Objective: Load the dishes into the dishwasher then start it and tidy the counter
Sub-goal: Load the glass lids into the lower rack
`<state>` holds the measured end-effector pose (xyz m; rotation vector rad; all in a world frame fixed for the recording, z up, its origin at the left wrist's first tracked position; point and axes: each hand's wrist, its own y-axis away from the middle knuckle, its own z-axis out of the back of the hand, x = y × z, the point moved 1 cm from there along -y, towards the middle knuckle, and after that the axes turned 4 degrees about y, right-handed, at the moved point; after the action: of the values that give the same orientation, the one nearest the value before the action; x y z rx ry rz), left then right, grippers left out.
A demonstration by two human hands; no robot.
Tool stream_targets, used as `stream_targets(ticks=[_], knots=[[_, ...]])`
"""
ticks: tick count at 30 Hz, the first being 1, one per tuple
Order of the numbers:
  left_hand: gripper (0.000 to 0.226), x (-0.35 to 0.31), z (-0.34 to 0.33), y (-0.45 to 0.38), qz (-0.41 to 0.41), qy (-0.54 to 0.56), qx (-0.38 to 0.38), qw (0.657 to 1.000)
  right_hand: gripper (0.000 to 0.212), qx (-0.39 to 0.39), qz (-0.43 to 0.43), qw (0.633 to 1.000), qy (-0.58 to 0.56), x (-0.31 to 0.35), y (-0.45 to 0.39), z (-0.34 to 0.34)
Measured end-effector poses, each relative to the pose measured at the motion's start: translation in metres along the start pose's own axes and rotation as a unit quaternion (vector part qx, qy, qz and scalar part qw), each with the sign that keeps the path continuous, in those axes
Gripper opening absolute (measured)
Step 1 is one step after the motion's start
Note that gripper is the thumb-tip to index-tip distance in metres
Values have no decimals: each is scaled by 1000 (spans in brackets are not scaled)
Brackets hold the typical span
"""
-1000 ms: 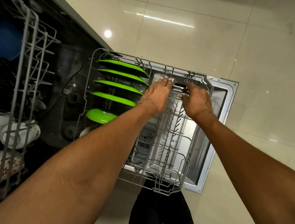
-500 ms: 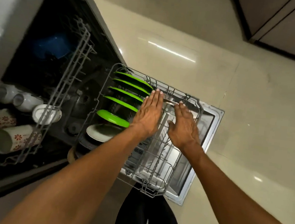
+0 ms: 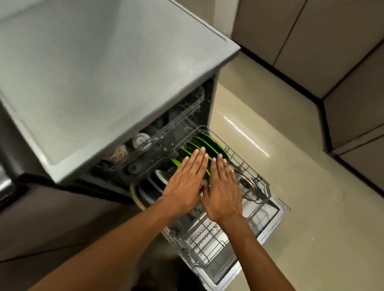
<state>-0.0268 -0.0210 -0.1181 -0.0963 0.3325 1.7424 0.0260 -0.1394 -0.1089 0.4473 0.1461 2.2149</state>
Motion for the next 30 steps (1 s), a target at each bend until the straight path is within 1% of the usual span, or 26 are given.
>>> stream_targets(ticks=[3, 6, 9, 12, 14, 16, 19, 24, 26, 30], knots=[[75, 26, 36, 37, 2, 8, -48, 999, 69, -8, 16, 1000, 6, 46, 12, 18], [71, 52, 70, 82, 26, 29, -96, 995, 69, -22, 42, 999, -1, 101, 28, 31], [71, 84, 100, 143, 70, 33, -138, 987, 69, -49, 86, 995, -14, 169, 53, 39], [69, 117, 124, 206, 114, 43, -164, 979, 69, -66, 133, 989, -27, 232, 78, 41], [66, 139, 137, 255, 145, 24, -189, 971, 68, -71, 174, 982, -22, 277, 98, 40], [67, 158, 149, 296, 173, 13, -198, 965, 68, -70, 205, 976, -23, 317, 115, 38], [71, 190, 163, 365, 224, 10, -231, 947, 69, -68, 272, 960, -2, 382, 142, 32], [72, 235, 179, 465, 283, -41, -255, 924, 69, -67, 385, 920, 17, 476, 173, 16], [72, 254, 183, 501, 309, -60, -261, 913, 69, -68, 414, 907, 19, 510, 183, 9], [76, 293, 190, 569, 383, -74, -279, 877, 70, -47, 470, 881, 16, 581, 205, -10]])
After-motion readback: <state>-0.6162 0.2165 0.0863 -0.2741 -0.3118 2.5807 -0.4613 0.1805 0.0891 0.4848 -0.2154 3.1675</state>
